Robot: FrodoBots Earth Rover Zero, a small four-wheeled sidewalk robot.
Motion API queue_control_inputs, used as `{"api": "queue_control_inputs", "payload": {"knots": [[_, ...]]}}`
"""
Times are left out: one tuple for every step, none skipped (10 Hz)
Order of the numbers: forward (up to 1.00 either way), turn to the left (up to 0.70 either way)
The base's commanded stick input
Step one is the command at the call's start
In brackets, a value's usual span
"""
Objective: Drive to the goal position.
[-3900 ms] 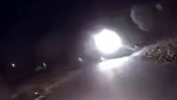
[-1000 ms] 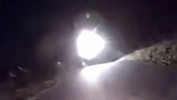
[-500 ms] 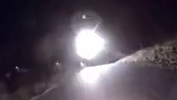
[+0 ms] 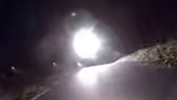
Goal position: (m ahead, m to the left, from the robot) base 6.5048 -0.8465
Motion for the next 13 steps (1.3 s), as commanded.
{"api": "queue_control_inputs", "payload": {"knots": [[0.25, 0.00], [0.50, 0.00], [1.00, -0.06], [1.00, -0.11], [1.00, -0.11], [1.00, -0.09], [1.00, -0.04], [1.00, -0.02], [1.00, -0.01], [1.00, 0.00], [1.00, 0.00], [1.00, 0.00], [1.00, 0.00]]}}
